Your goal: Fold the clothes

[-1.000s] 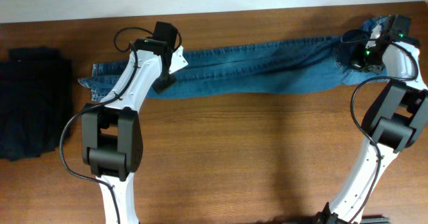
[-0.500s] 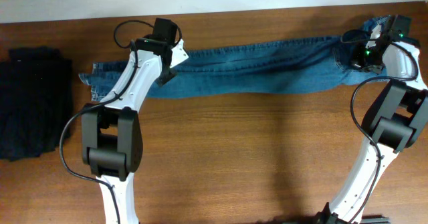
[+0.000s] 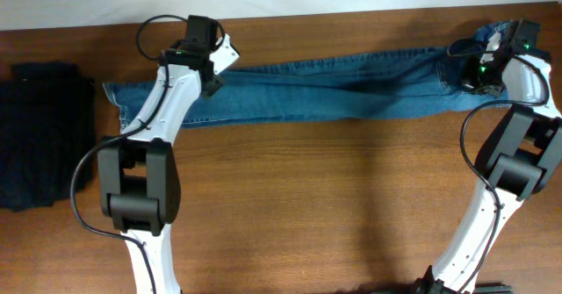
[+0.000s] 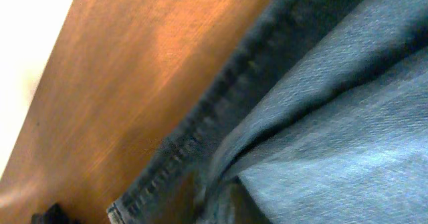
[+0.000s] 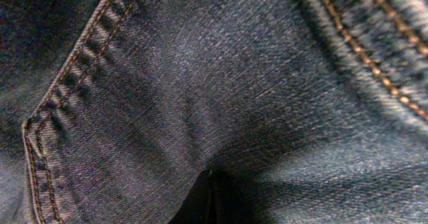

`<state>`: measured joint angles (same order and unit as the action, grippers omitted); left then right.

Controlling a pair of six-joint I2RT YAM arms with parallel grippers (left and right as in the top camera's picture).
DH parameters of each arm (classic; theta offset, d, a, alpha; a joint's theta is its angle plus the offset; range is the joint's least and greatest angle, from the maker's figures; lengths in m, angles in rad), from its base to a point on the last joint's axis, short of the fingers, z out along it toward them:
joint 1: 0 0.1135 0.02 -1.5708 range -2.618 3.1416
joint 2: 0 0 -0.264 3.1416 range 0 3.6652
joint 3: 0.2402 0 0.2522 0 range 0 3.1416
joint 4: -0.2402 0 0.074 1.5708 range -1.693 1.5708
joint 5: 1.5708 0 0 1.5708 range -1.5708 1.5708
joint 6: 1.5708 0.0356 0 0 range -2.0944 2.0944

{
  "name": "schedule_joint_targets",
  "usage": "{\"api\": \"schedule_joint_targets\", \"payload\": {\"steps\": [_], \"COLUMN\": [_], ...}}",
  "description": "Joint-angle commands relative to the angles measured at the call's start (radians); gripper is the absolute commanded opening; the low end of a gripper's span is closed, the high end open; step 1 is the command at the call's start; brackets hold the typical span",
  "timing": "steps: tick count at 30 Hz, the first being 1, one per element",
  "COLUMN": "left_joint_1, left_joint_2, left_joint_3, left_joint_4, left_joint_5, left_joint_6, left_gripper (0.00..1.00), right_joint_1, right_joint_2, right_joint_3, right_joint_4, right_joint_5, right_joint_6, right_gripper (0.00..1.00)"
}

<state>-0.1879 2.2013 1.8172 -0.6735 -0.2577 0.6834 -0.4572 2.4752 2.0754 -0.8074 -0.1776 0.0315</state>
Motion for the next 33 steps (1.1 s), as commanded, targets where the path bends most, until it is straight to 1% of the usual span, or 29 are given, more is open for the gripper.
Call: {"api": "schedule_joint_targets", "payload": {"steps": [1, 4, 5, 6, 9, 14, 15, 18, 20, 21, 24, 26, 28, 29, 30, 31, 32, 33], "left_joint_1": [0.043, 0.057, 0.063, 0.068, 0.081, 0.084, 0.086, 0.096, 0.106, 0.111, 0.13, 0.148, 0.173, 0.191, 0.21, 0.228, 0.25, 0.268], "left_joint_2": [0.01, 0.01, 0.01, 0.01, 0.01, 0.004, 0.001, -0.014, -0.028, -0.037, -0.07, -0.092, -0.112, -0.123, -0.133, -0.139, -0.146, -0.149], "left_joint_3": [-0.001, -0.001, -0.001, -0.001, -0.001, 0.001, 0.002, 0.005, 0.005, 0.005, 0.005, 0.005, 0.005, 0.005, 0.005, 0.005, 0.005, 0.005], "left_joint_4": [0.029, 0.047, 0.051, 0.053, 0.05, 0.05, 0.052, 0.046, 0.022, 0.006, -0.07, -0.14, -0.229, -0.279, -0.325, -0.36, -0.398, -0.426], "left_joint_5": [0.009, 0.011, 0.011, 0.011, 0.011, 0.007, 0.007, 0.008, 0.019, 0.041, 0.133, 0.177, 0.226, 0.265, 0.312, 0.358, 0.413, 0.452], "left_joint_6": [-0.091, -0.147, -0.172, -0.193, -0.272, -0.349, -0.381, -0.549, -0.66, -0.692, -0.766, -0.816, -0.877, -0.905, -0.917, -0.916, -0.915, -0.915], "left_gripper": [0.73, 0.8, 0.86, 0.87, 0.87, 0.87, 0.87, 0.87, 0.87, 0.87, 0.87, 0.84, 0.74, 0.65, 0.54, 0.47, 0.35, 0.06], "right_joint_1": [0.007, 0.007, 0.007, 0.007, 0.007, 0.007, 0.007, 0.007, 0.007, 0.007, 0.007, 0.007, 0.007, 0.007, 0.007, 0.007, 0.007, 0.007], "right_joint_2": [0.039, 0.039, 0.039, 0.039, 0.039, 0.039, 0.039, 0.039, 0.039, 0.039, 0.039, 0.039, 0.039, 0.039, 0.039, 0.039, 0.039, 0.039], "right_joint_3": [-0.011, -0.011, -0.011, -0.011, -0.011, -0.011, -0.011, -0.011, -0.011, -0.011, -0.011, -0.011, -0.011, -0.011, -0.011, -0.011, -0.011, -0.011], "right_joint_4": [0.0, 0.0, 0.001, 0.001, 0.001, 0.0, 0.0, 0.0, 0.0, 0.0, 0.0, 0.0, 0.0, 0.0, 0.0, 0.0, 0.0, 0.0], "right_joint_5": [0.006, 0.006, 0.006, 0.006, 0.006, 0.006, 0.006, 0.006, 0.006, 0.007, 0.007, 0.007, 0.006, 0.006, 0.006, 0.006, 0.006, 0.006], "right_joint_6": [0.009, 0.009, 0.009, 0.009, 0.009, 0.009, 0.009, 0.009, 0.009, 0.009, 0.009, 0.009, 0.009, 0.009, 0.009, 0.009, 0.009, 0.009], "right_gripper": [0.04, 0.04, 0.05, 0.04, 0.05, 0.05, 0.05, 0.06, 0.11, 0.13, 0.13, 0.15, 0.19, 0.2, 0.23, 0.26, 0.29, 0.32]}}
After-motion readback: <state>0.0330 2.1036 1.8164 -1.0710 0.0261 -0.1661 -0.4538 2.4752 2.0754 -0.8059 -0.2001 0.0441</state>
